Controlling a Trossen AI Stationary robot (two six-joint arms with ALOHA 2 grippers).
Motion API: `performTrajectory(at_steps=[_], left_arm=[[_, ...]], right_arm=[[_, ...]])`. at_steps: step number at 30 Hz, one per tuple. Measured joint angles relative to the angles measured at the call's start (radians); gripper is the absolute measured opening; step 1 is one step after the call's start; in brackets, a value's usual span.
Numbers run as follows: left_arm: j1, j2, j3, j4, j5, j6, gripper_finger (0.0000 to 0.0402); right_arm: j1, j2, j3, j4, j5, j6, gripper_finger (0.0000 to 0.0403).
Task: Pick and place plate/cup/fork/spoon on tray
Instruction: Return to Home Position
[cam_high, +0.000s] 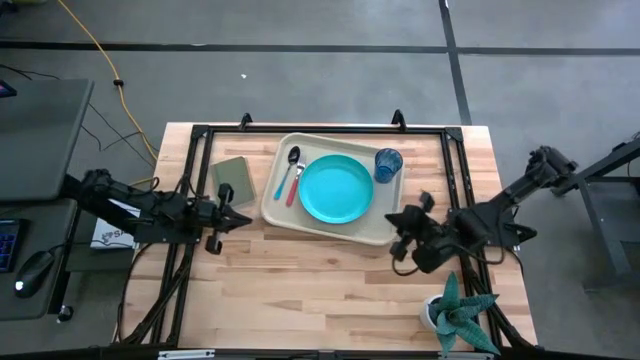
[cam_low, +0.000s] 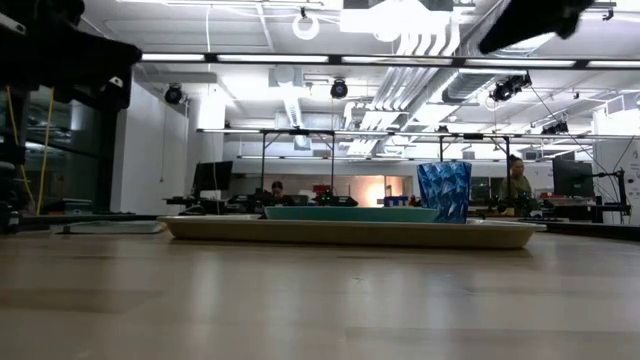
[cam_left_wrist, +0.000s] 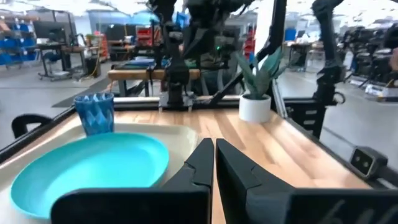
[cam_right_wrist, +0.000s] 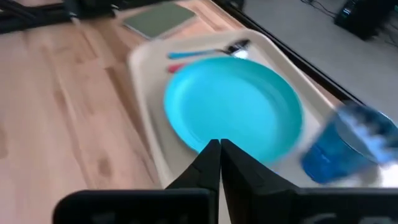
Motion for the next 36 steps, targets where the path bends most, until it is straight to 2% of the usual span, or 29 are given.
performTrajectory(at_steps=[4, 7, 9, 12, 16, 19, 21, 23, 26, 29, 34, 36], left_arm=[[0.047, -0.026, 0.001, 0.002, 0.081, 0.028, 0.0000], [0.117, -0.028, 0.001, -0.001, 0.155, 0.025, 0.0000], [0.165, -0.028, 0.001, -0.002, 0.203, 0.010, 0.0000], [0.217, -0.027, 0.001, -0.010, 0.264, 0.007, 0.0000], [0.252, -0.027, 0.002, -0.008, 0.281, 0.035, 0.0000], [0.258, -0.027, 0.002, -0.009, 0.278, 0.041, 0.0000], [0.258, -0.027, 0.002, -0.008, 0.278, 0.036, 0.0000], [0.258, -0.027, 0.002, -0.008, 0.278, 0.035, 0.0000], [0.258, -0.027, 0.002, -0.008, 0.277, 0.034, 0.0000], [0.258, -0.027, 0.002, -0.008, 0.277, 0.034, 0.0000], [0.258, -0.027, 0.002, -0.008, 0.277, 0.034, 0.0000], [0.258, -0.027, 0.002, -0.008, 0.277, 0.034, 0.0000]], right_arm=[[0.072, -0.038, 0.000, -0.179, 0.056, 0.206, 0.0004], [0.126, -0.051, -0.003, -0.221, 0.091, 0.299, 0.0001], [0.154, -0.064, -0.042, -0.166, 0.105, 0.301, 0.0001], [0.175, -0.090, -0.168, 0.002, 0.095, 0.262, 0.0001], [0.111, -0.184, -0.375, 0.318, 0.062, 0.124, 0.0000], [-0.035, -0.290, -0.520, 0.655, -0.092, -0.112, 0.0000], [-0.164, -0.352, -0.598, 0.879, -0.273, -0.289, 0.0000], [-0.298, -0.407, -0.639, 1.014, -0.455, -0.415, 0.0000], [-0.457, -0.482, -0.649, 1.014, -0.622, -0.489, 0.0000], [-0.541, -0.549, -0.656, 0.931, -0.693, -0.520, 0.0000], [-0.558, -0.678, -0.657, 0.741, -0.736, -0.547, 0.0000], [-0.546, -0.738, -0.668, 0.730, -0.727, -0.547, 0.0000]])
